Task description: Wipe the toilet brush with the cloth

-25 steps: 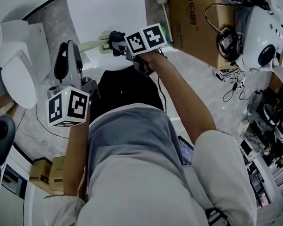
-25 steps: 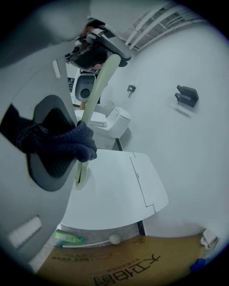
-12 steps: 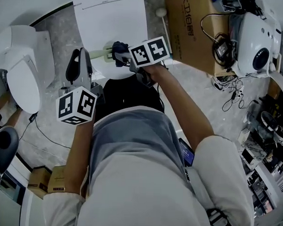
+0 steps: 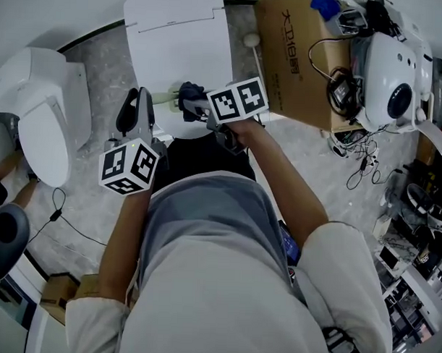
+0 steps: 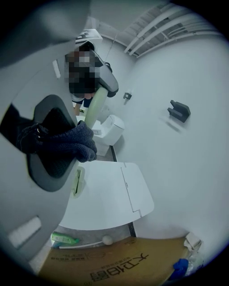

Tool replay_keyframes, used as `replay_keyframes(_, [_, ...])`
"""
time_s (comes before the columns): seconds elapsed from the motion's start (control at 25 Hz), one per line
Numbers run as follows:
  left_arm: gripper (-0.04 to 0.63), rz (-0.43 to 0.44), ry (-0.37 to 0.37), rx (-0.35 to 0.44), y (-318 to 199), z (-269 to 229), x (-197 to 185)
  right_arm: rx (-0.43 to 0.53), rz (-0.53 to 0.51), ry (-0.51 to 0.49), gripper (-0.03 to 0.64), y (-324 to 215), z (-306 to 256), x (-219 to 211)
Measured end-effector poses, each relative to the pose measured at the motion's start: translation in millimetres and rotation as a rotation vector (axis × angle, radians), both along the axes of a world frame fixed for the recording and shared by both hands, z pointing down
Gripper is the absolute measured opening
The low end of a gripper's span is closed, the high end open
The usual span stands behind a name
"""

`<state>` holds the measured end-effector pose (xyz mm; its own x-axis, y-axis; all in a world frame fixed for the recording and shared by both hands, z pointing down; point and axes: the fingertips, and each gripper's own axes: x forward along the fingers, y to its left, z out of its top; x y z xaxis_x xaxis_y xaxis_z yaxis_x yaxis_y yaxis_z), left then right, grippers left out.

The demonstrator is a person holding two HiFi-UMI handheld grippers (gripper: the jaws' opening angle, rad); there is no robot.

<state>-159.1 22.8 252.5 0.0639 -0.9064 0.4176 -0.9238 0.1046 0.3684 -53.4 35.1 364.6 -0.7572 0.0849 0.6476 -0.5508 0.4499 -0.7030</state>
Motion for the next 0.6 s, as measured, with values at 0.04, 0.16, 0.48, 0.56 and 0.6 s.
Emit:
replay_keyframes(0.04, [0.0, 0.002, 0.001, 0.0, 1, 0, 0, 0.006, -0.005, 0.0, 0.101, 1, -3, -1])
replay_keyframes(0.16, [0.0, 0.016, 0.0, 0.0, 4, 0, 1, 0.036, -0.027, 0.004, 0.101, 3, -13, -3])
replay_keyframes(0.48, [0.0, 0.044, 0.007, -0.005, 1, -2, -5, 0.091, -0.055, -0.023, 0.104, 3, -47, -19])
replay_keyframes(0.56, [0.0, 0.054, 0.011, -0.006, -1, -1, -5, 0.097, -0.061, -0.03, 0.104, 2, -54, -22])
replay_keyframes(0.6, [0.0, 0.058, 0.012, -0.006, -1, -1, -6, 0.1, -0.067, -0.031, 0.104, 2, -57, -24])
